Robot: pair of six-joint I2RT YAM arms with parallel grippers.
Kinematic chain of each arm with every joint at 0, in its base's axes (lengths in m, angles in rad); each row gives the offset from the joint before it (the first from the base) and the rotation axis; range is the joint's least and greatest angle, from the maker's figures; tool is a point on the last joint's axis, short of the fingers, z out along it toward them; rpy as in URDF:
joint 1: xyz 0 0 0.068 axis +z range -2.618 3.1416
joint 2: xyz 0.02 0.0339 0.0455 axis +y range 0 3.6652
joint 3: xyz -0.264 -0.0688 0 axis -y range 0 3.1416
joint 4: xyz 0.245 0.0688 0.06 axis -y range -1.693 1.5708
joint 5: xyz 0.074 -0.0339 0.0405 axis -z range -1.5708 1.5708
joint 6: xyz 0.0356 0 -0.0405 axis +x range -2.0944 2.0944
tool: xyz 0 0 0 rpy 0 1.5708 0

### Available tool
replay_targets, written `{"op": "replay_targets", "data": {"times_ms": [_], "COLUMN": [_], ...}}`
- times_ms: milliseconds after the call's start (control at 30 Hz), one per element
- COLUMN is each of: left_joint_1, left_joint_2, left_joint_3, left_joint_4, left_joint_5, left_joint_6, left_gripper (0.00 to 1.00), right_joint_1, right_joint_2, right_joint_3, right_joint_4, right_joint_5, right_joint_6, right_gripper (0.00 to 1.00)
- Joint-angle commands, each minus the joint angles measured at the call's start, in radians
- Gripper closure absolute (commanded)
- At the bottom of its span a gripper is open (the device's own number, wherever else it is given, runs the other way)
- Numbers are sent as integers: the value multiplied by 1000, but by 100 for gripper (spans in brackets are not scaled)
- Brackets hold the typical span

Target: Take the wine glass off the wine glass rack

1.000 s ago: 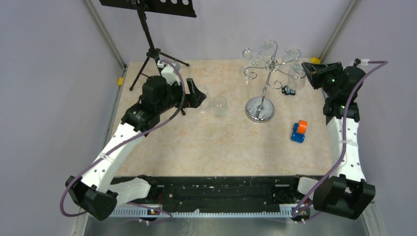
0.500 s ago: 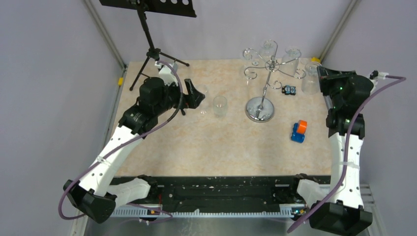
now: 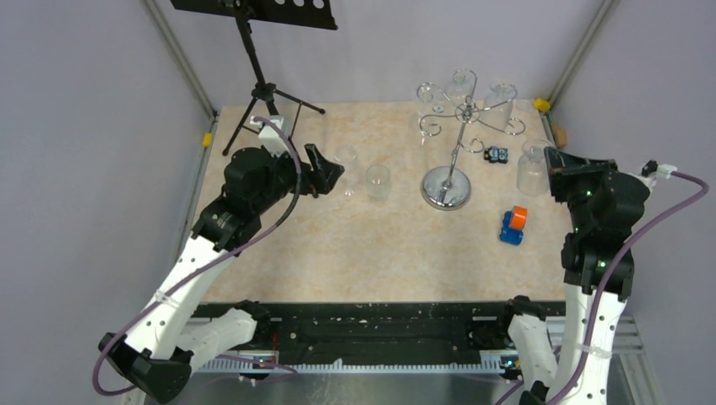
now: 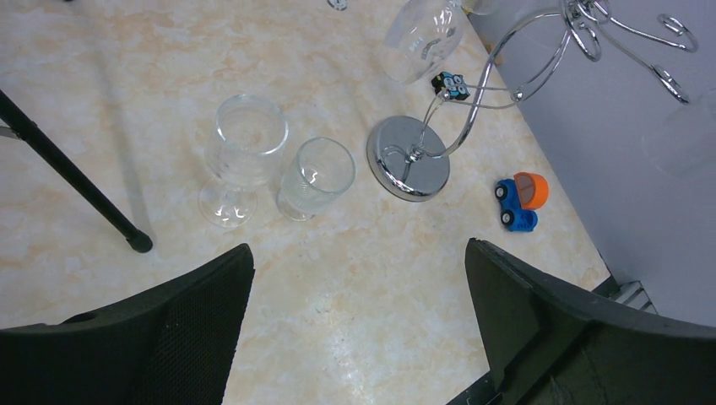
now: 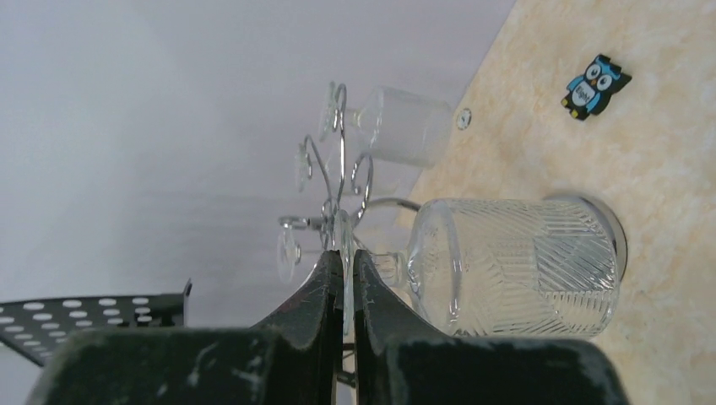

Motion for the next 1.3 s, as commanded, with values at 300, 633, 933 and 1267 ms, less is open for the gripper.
{"op": "replay_targets", "data": {"times_ms": [300,633,933,1267], "left_joint_1": [7,16,-84,-259], "left_joint_2": [-86,-111,29,301], "left_joint_3": [-81,-213,-473,-412], "left_joint_4": [141,276,964,1479], "left_joint_5": [25,297,502,479], "left_joint_6": [-45,-224,-742,-1073], "left_gripper": [1,1,1,2], "right_joint_1": [8,11,61,74], "right_joint_2": [-282,-401,-424,-385], "right_joint_3": [-242,-427,-436,-397], "right_joint_4": [-55,184,456,752], "right_joint_5": [-384,-629,-740,-760], "right_joint_6": [118,261,484,644], "right_gripper": [100,100,100,100]}}
